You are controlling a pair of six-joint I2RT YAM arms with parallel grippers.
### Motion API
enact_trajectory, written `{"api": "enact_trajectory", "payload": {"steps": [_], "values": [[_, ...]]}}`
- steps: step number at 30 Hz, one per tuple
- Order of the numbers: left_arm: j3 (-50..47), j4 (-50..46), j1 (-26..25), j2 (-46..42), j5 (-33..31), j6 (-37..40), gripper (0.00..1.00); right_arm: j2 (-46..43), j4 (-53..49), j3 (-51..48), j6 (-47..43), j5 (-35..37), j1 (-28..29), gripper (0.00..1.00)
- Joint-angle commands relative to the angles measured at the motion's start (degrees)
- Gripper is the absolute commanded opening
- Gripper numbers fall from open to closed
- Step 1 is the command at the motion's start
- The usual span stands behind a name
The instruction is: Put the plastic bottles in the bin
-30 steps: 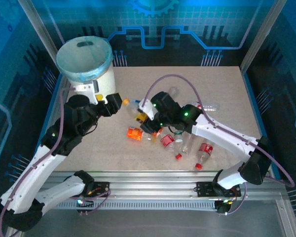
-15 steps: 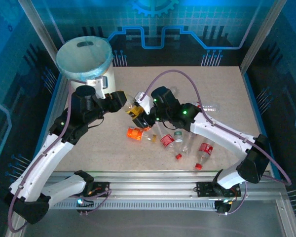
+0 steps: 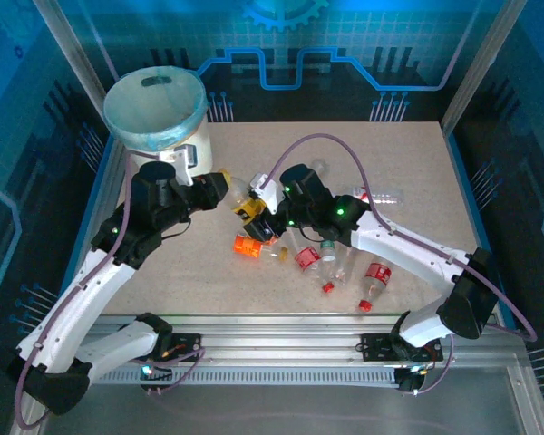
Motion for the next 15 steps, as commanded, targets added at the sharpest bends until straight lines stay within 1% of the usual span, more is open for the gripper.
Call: {"api": "enact_trajectory", "payload": {"steps": [1, 2, 7, 12, 15], "values": [[3.0, 0.7, 1.2, -0.4, -3.1, 3.1, 0.00, -0.9, 0.5, 1.5, 0.8, 4.2, 0.1, 0.90], [4.0, 0.8, 1.4, -0.1, -3.6, 4.0, 0.00, -0.8, 0.3, 2.1, 1.0, 5.7, 0.1, 1.00], [12.2, -0.7, 3.6, 3.0, -7.4, 11.0, 0.00, -0.8, -1.3, 6.0, 0.7, 9.6, -0.1, 1.00], [23.8, -2.2, 8.7, 8.5, -7.7, 15.1, 0.00, -0.9, -2.6, 11.2, -0.6, 13.8, -0.3, 1.00], [30.8, -3.3, 11.9, 12.8, -9.1, 18.5, 0.00, -0.3, -3.9, 14.6, -1.8, 14.6, -0.6, 1.00]]}}
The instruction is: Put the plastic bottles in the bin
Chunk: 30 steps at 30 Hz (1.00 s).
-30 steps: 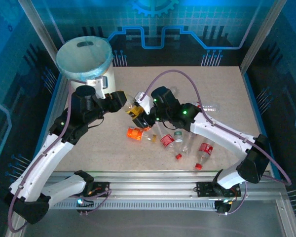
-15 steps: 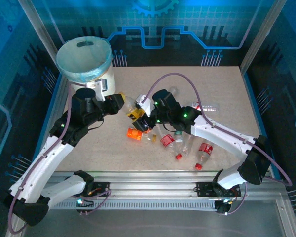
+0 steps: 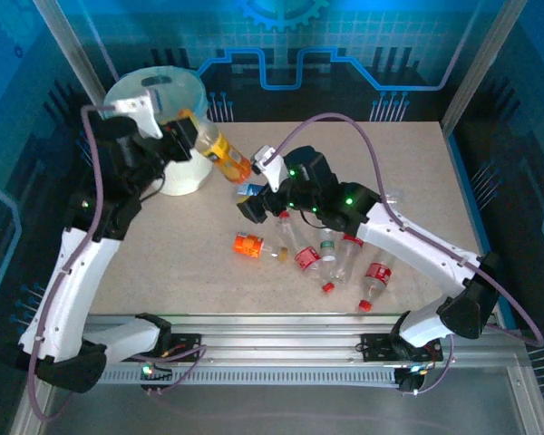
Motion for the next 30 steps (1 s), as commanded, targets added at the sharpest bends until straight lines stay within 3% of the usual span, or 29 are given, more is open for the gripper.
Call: {"api": "enact_trajectory", "payload": {"steps": [1, 9, 14, 22, 30], "values": [[7.5, -0.9, 3.3, 4.0, -3.1, 6.6, 0.00, 0.0, -1.5, 4.4, -2.1, 2.8, -0.6, 1.00], [25.1, -2.4, 12.1, 17.1, -11.2, 14.0, 0.00, 3.6, -4.1, 7.9, -2.6, -0.6, -1.5, 1.00], [30.9, -2.7, 15.6, 24.8, -12.6, 17.0, 0.00, 4.6, -4.9, 8.5, -2.2, -3.6, -1.6, 1.00], [29.4, 1.0, 18.6, 31.7, -14.4, 22.0, 0.00, 6.0, -7.0, 7.9, -1.1, -6.6, -1.6, 1.00], [22.6, 5.2, 20.4, 33.2, -16.0, 25.2, 0.00, 5.1, -6.7, 5.7, -0.3, -7.0, -1.6, 1.00]]}}
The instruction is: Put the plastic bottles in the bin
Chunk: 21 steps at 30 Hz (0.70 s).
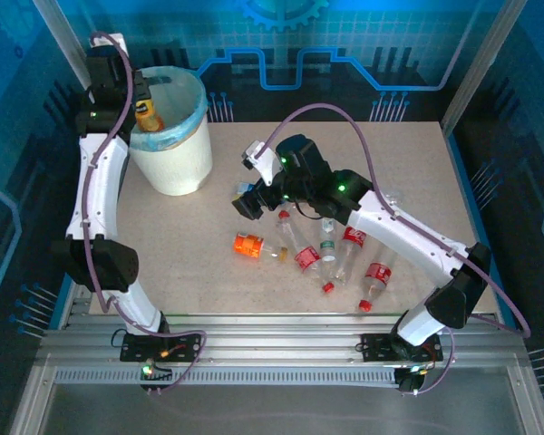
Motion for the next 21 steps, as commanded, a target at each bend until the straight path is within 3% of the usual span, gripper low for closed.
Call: {"api": "enact_trajectory", "payload": {"steps": [1, 14, 21], "values": [[-2.9, 5.5, 0.6, 0.1, -2.4, 3.6, 0.00, -0.4, -0.2, -1.3, 1.2, -1.0, -0.5, 1.00], [-9.4, 9.9, 1.0, 3.8, -1.3, 6.7, 0.00, -0.3, -0.3, -1.6, 1.7, -0.9, -0.4, 1.00], [-13.4, 7.6, 2.7, 4.9, 2.9, 4.3, 0.00, -0.9, -0.8, -2.6, 2.5, -1.2, -0.5, 1.00]]}}
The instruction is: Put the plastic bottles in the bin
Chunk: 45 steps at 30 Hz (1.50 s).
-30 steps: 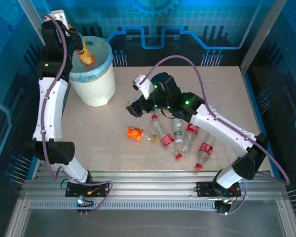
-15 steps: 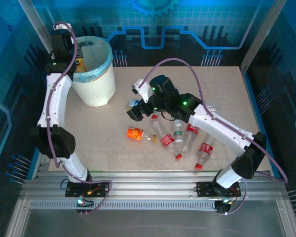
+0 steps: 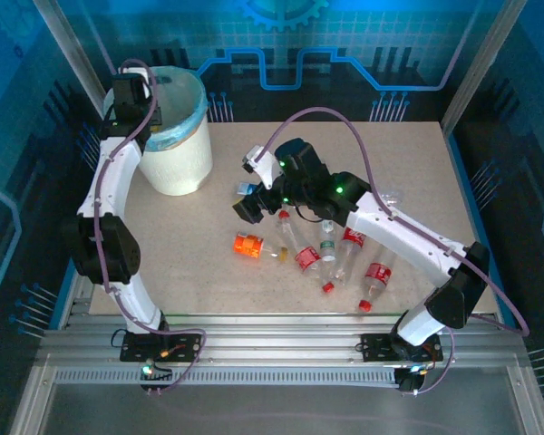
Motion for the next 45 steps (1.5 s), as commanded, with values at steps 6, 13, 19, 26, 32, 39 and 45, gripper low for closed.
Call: {"api": "enact_trajectory", "payload": {"steps": [6, 13, 19, 26, 32, 39, 45], "values": [[2.1, -6.3, 3.6, 1.6, 8.2, -5.7, 0.27, -3.5, -0.8, -2.4, 2.1, -1.9, -0.4, 1.00], [3.2, -7.4, 3.7, -2.1, 10.6, -7.0, 0.65, -4.0, -0.8, -3.4, 2.9, -1.2, -0.4, 1.00], [6.1, -8.4, 3.7, -4.5, 13.2, -8.5, 0.65, -3.0, -1.5, -1.7, 3.5, -0.8, -0.3, 1.00], [9.5, -11.5, 2.7, -7.8, 16.3, -11.0, 0.66, -3.9, -1.8, -2.4, 3.3, 0.4, -0.3, 1.00], [9.2, -11.0, -5.0, -14.1, 13.7, -6.8, 0.70, -4.3, -4.6, -2.3, 0.2, 2.4, -1.4, 1.00], [4.7, -9.4, -18.1, -21.8, 11.0, -0.5, 0.70, -8.6, -8.1, -6.4, 2.6, 5.2, -5.4, 1.00], [-8.7, -2.7, -27.8, -30.1, 14.4, 1.2, 0.85, -11.4, -14.2, -13.2, 7.9, 1.8, -12.1, 0.97]]}}
